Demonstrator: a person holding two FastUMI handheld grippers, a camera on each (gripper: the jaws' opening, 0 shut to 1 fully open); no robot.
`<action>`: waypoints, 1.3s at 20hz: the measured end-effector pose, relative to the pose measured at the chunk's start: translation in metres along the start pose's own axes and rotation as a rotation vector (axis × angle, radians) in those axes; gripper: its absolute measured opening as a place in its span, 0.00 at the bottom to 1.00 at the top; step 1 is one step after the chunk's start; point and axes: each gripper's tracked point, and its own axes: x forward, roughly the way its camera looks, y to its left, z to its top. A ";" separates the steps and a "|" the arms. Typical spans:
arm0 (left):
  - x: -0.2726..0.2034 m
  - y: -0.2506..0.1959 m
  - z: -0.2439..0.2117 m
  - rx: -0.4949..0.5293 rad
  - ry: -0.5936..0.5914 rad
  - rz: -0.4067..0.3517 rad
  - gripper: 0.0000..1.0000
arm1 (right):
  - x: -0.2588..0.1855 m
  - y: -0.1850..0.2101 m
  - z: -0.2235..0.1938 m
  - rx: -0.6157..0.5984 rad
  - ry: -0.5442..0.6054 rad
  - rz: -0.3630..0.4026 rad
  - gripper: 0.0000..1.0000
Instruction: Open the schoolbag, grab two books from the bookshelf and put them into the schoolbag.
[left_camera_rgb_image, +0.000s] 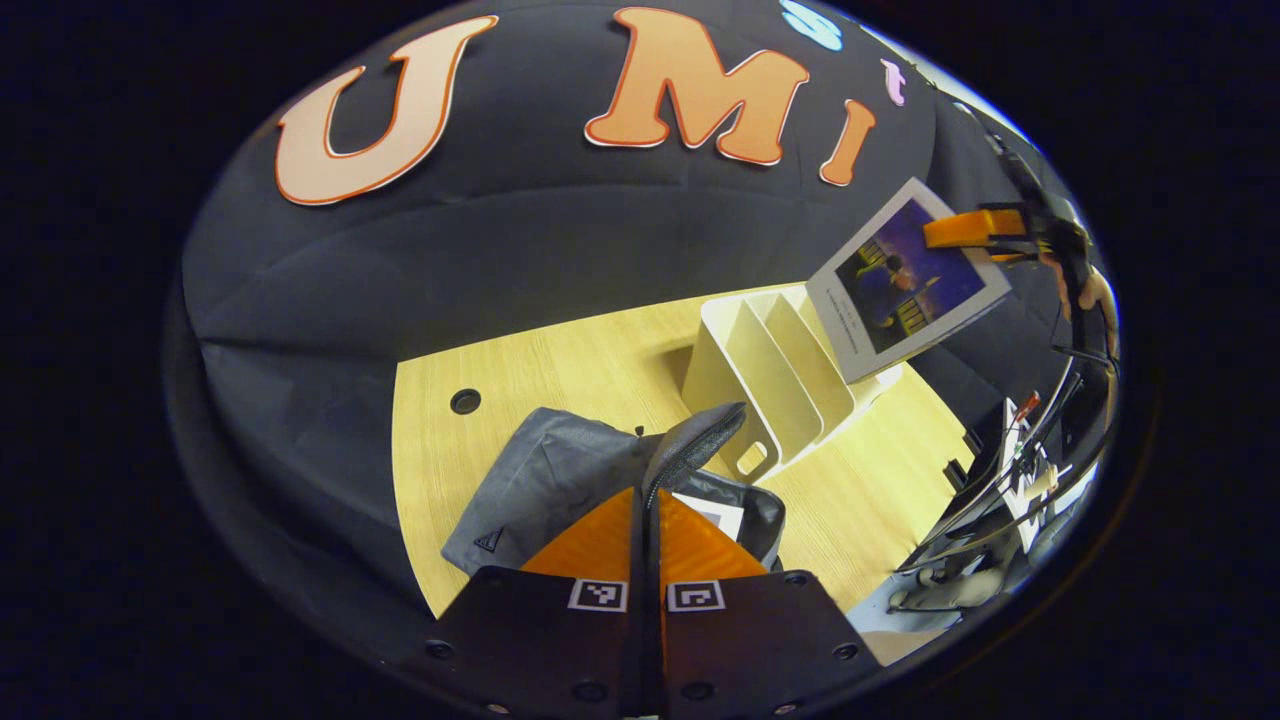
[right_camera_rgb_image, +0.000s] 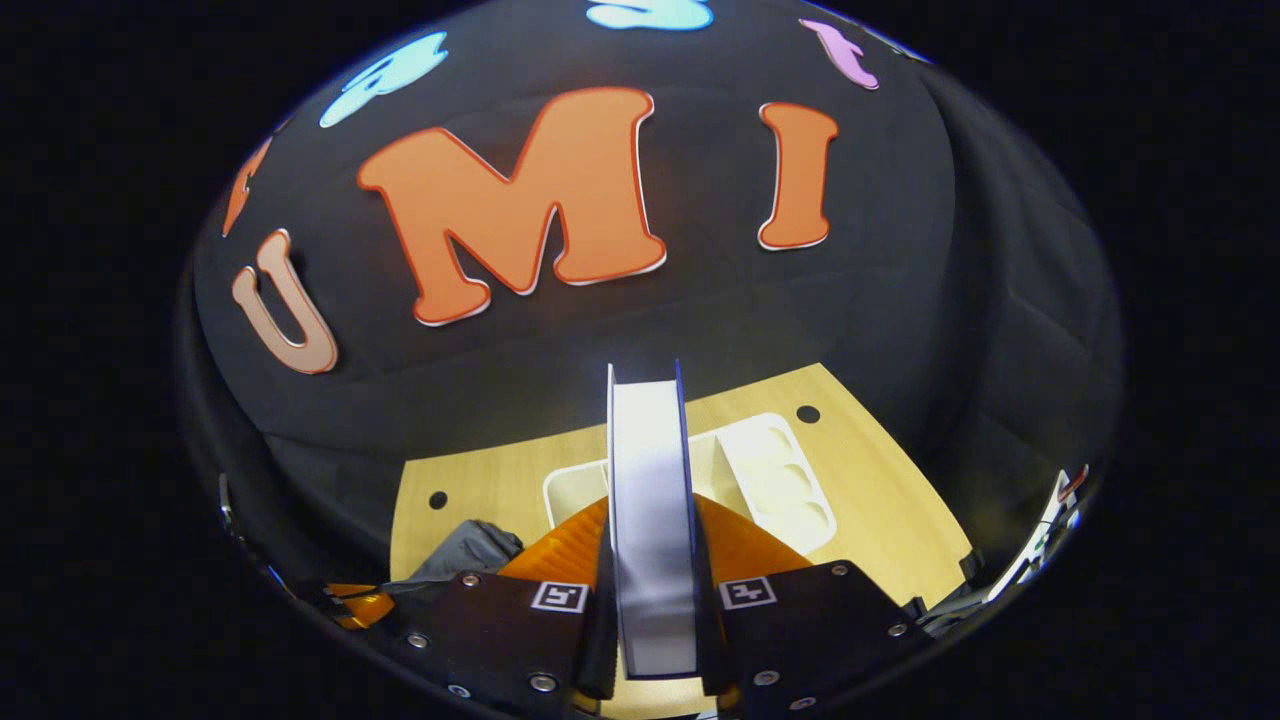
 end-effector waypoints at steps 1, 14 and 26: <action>0.000 0.000 0.001 0.015 0.000 -0.005 0.01 | -0.017 0.004 -0.002 0.023 -0.019 0.021 0.33; -0.003 -0.001 0.012 0.130 0.020 -0.011 0.01 | 0.004 0.093 -0.243 0.682 0.207 0.405 0.32; -0.005 -0.059 0.017 0.346 0.002 -0.059 0.01 | 0.108 0.190 -0.322 1.025 0.215 0.464 0.31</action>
